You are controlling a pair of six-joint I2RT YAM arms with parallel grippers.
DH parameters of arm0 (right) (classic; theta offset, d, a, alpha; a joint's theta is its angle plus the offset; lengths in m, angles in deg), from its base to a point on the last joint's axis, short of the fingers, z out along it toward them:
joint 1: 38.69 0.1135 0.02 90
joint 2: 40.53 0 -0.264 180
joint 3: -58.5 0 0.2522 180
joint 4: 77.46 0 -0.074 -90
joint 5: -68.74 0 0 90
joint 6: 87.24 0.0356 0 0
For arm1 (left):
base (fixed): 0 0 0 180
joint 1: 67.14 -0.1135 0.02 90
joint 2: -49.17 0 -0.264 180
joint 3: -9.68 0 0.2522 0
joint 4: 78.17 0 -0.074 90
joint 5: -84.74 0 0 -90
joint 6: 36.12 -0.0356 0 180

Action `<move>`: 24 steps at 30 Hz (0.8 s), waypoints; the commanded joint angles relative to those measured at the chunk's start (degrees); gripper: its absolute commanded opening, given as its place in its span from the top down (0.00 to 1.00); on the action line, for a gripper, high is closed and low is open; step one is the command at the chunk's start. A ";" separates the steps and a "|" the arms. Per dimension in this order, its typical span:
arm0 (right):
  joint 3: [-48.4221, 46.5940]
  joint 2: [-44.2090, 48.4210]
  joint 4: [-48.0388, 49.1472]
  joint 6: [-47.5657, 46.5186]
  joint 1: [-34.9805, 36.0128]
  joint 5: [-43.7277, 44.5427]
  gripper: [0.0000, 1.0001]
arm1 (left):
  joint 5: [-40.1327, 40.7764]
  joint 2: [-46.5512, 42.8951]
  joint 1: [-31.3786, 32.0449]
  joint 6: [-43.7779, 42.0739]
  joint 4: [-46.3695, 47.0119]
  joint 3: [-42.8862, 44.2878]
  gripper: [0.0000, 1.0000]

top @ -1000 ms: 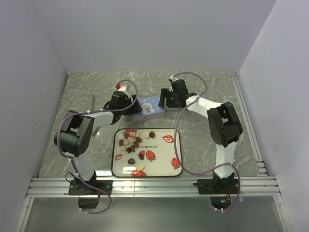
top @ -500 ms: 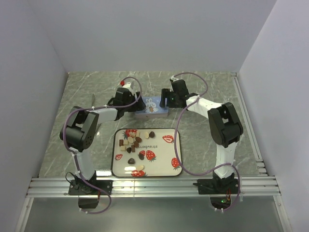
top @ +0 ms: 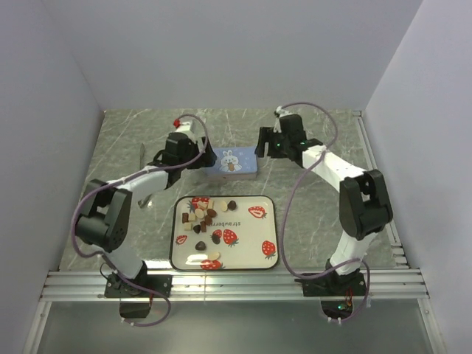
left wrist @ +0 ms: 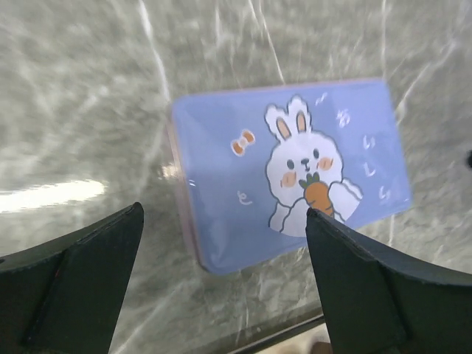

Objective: Pack the chocolate

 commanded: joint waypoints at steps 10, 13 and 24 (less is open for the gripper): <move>3.52 10.03 7.55 1.00 -12.61 -4.86 0.17 | 0.10 -12.98 -17.09 0.87 0.75 -1.47 0.02; 6.34 13.72 8.87 1.44 -13.85 -4.08 0.17 | 1.51 -18.42 -18.94 0.17 -0.91 -2.61 0.01; 14.08 29.80 10.11 1.44 -14.20 -0.82 0.17 | 7.22 -32.58 -19.74 -1.50 -7.78 -5.51 0.01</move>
